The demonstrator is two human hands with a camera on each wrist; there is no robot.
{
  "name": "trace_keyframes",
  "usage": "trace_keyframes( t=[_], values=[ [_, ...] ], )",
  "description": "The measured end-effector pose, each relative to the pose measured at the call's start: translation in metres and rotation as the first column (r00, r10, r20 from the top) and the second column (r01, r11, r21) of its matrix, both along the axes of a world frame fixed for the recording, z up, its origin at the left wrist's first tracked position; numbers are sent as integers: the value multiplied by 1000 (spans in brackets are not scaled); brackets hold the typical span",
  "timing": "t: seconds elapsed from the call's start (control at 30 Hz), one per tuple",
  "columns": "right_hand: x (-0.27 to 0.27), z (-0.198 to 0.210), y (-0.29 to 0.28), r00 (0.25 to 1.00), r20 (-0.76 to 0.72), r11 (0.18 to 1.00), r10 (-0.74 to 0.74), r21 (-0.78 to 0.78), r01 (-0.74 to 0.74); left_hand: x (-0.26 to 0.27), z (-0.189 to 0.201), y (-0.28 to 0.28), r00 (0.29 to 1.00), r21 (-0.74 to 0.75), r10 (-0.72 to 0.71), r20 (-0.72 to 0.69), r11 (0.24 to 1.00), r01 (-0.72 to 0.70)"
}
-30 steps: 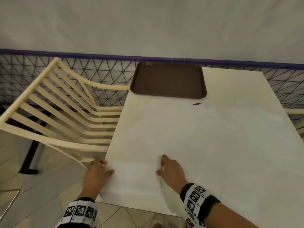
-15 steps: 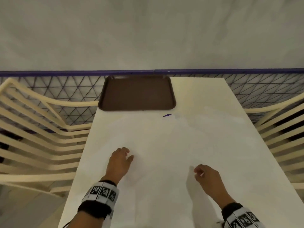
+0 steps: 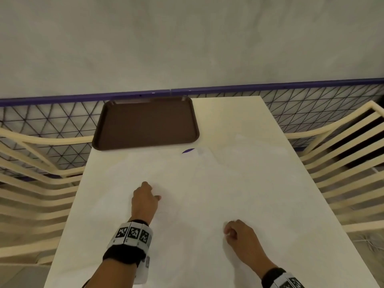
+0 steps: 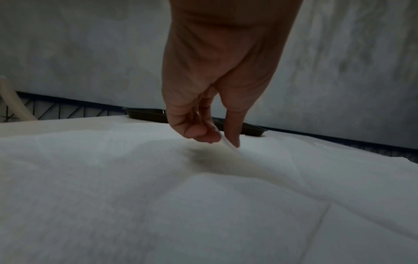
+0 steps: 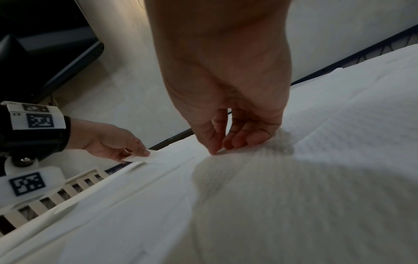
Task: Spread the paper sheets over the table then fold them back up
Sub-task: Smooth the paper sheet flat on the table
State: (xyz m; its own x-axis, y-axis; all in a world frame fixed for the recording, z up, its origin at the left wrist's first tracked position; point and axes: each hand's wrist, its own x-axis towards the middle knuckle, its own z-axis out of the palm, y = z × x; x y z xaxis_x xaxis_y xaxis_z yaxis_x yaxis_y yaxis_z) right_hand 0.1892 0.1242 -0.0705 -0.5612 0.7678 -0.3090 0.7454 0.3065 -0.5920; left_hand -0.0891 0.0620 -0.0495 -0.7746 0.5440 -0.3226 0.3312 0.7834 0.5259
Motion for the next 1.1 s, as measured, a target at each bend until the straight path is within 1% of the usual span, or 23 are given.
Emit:
trace_keyframes(
  t=[0.07,0.13,0.2,0.23,0.27,0.3,0.33,0.37,0.4,0.43,0.47,0.5,0.53,0.57,0.6,0.67,0.7,0.73,0.77,0.83,0.9,1.03,1.1],
  values=[
    [2,-1,3,1000,12,1000,15,-23,-15,3,8,-2,998,52,21,-54,999,-18],
    [3,1,5,999,32,998,34,-62,-32,7,17,-5,994,62,6,-112,998,1],
    [0,12,7,992,75,992,102,-86,-95,14,27,-7,979,97,-14,-205,995,35],
    [-6,23,7,980,114,986,161,-47,-157,17,33,-7,968,141,-19,-252,988,56],
    [-13,35,9,971,122,977,206,35,-212,23,44,-6,960,196,-37,-277,976,94],
    [-22,50,12,968,75,959,241,132,-249,29,55,-6,954,249,-90,-285,955,164],
    [-35,68,14,957,-23,932,290,234,-277,38,67,-6,937,285,-186,-295,919,272],
    [-50,88,16,926,-103,893,363,321,-314,47,79,-5,900,284,-310,-307,873,397],
    [-64,106,18,881,-136,838,453,402,-369,56,92,-5,842,259,-421,-337,818,513],
    [-78,124,21,842,-135,788,522,454,-415,64,105,-5,782,229,-496,-378,768,598],
    [-89,139,25,816,-130,764,564,458,-455,69,117,-7,738,209,-525,-423,736,644],
    [-96,151,29,809,-122,764,575,434,-478,71,131,-9,732,217,-510,-453,733,645],
    [-99,161,34,815,-89,765,573,414,-492,71,144,-12,757,267,-467,-458,740,618],
    [-99,171,38,834,-61,778,548,403,-482,69,156,-15,800,348,-405,-442,745,569],
    [-95,178,44,852,-73,807,519,371,-459,67,167,-19,848,431,-335,-411,748,505],
    [-83,185,51,889,-169,895,425,226,-385,62,182,-24,933,568,-204,-298,747,344],
    [-77,187,54,908,-206,929,364,145,-340,60,184,-26,962,614,-160,-221,744,265],
    [-71,188,54,922,-235,951,308,83,-297,60,184,-28,976,629,-157,-149,747,216],
    [-66,189,53,930,-251,963,268,40,-267,60,183,-29,976,609,-197,-87,765,209],
    [-60,188,51,936,-256,968,242,-7,-252,65,175,-27,946,525,-322,24,810,263],
    [-58,187,45,937,-255,966,240,-30,-255,78,166,-23,924,441,-383,14,832,338],
    [-52,184,37,937,-236,958,257,-68,-280,94,155,-16,940,447,-339,-50,834,324],
    [-43,178,41,948,-194,957,252,-94,-274,86,150,-17,965,480,-261,-23,844,240]
  ],
)
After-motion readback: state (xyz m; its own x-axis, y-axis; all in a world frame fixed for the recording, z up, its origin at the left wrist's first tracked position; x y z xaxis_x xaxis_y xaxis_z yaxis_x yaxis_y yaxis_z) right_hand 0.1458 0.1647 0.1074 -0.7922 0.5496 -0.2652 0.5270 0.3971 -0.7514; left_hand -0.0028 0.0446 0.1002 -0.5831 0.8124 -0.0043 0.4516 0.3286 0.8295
